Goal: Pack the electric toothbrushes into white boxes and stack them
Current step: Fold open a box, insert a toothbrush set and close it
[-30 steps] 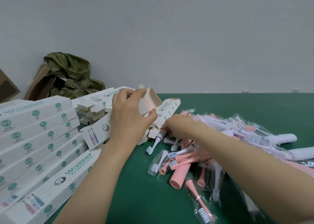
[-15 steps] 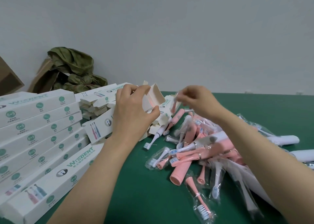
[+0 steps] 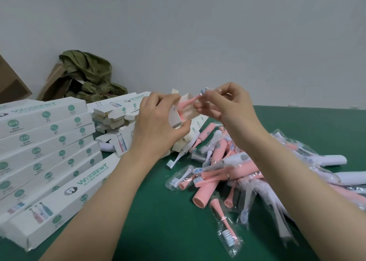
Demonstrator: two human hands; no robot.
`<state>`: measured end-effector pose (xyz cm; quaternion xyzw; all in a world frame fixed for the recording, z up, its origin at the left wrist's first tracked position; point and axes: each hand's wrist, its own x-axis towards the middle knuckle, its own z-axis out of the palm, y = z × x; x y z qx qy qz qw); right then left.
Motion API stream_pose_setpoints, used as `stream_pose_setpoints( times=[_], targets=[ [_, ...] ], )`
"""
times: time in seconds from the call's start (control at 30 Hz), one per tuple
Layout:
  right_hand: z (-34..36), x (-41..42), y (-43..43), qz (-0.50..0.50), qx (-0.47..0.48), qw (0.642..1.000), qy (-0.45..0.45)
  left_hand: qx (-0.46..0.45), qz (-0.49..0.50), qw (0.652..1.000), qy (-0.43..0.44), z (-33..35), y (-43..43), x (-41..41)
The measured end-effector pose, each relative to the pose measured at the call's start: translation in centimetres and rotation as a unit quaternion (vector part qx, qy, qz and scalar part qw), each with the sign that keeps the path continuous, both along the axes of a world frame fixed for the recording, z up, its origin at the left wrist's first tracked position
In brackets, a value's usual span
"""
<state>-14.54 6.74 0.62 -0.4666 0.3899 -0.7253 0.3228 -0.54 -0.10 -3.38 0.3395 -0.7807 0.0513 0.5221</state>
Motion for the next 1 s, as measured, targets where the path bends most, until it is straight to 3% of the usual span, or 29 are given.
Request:
stream_pose_setpoints(
  times=[0.17, 0.33, 0.5, 0.6, 0.67, 0.73, 0.8, 0.9, 0.93, 0.97, 1.0],
  targets=[
    [-1.8, 1.0, -0.2, -0.073, -0.013, 0.992, 0.100, 0.004, -0.003, 1.000, -0.028, -0.7, 0.1, -0.3],
    [-1.8, 0.3, -0.4, -0.149, 0.002, 0.956, 0.252, -0.002, -0.005, 1.000, -0.005, -0.5, 0.1, -0.2],
    [-2.5, 0.9, -0.5, -0.229, -0.036, 0.938, 0.258, -0.005, -0.026, 0.999, 0.036, -0.3, 0.9, -0.8],
    [-2.7, 1.5, -0.5, -0.276, -0.101, 0.892, 0.343, -0.001, -0.036, 0.998, 0.059, -0.1, 0.9, -0.8],
    [-2.9, 1.6, -0.6, -0.264, -0.091, 0.848, 0.450, 0.000, -0.033, 0.998, 0.055, -0.1, 0.7, -0.7],
    [-2.9, 1.3, -0.7, -0.233, -0.053, 0.829, 0.506, 0.000, -0.026, 0.999, 0.037, -0.3, 0.4, -0.7],
    [-2.6, 1.1, -0.6, -0.252, -0.041, 0.839, 0.480, 0.009, -0.015, 0.999, 0.035, -0.5, 0.1, -0.7],
    [-1.9, 0.3, -0.5, -0.288, 0.011, 0.886, 0.364, 0.018, 0.004, 0.997, 0.077, -0.4, -0.5, -0.1],
    [-1.9, 0.0, -0.5, -0.246, 0.062, 0.885, 0.390, 0.017, 0.006, 0.995, 0.101, -0.3, -0.6, 0.1],
    [-1.9, -0.2, -0.4, -0.169, 0.118, 0.863, 0.462, 0.016, 0.008, 0.992, 0.126, -0.3, -0.7, 0.3],
    [-2.2, -0.1, -0.2, -0.075, 0.163, 0.818, 0.546, 0.017, 0.009, 0.989, 0.146, -0.2, -0.7, 0.4]
  ],
)
